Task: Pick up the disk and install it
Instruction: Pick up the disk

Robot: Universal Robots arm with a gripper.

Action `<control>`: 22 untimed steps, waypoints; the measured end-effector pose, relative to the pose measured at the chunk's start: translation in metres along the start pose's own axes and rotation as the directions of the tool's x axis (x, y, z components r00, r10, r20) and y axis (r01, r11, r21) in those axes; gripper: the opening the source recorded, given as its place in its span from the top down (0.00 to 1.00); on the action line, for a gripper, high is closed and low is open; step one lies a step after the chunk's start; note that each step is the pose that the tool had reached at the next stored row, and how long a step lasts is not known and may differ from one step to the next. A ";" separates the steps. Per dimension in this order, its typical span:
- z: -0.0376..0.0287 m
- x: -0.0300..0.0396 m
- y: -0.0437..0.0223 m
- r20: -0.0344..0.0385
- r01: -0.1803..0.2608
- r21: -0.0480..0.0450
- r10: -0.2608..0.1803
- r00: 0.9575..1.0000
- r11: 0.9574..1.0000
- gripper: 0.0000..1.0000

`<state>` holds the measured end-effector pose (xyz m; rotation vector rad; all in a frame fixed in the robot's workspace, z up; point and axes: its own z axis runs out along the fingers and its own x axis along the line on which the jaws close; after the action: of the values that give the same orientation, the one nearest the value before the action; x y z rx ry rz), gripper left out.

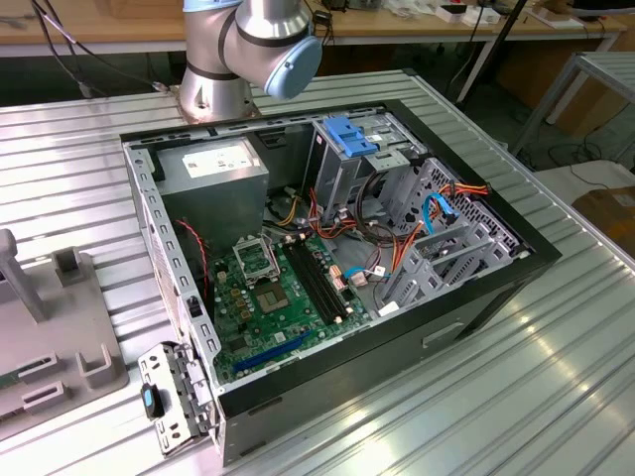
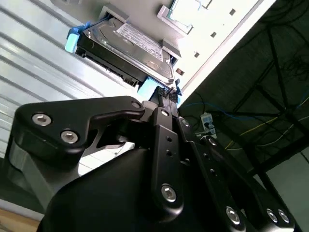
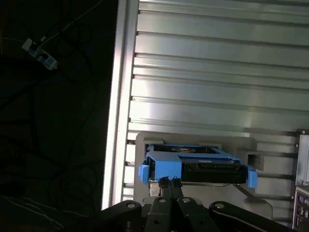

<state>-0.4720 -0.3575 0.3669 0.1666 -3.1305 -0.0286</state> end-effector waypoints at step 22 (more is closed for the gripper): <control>0.0005 0.0000 0.0000 -0.013 0.499 0.005 -0.499 0.866 0.866 0.89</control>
<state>-0.4720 -0.3576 0.3664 0.9682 -2.9761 -0.0167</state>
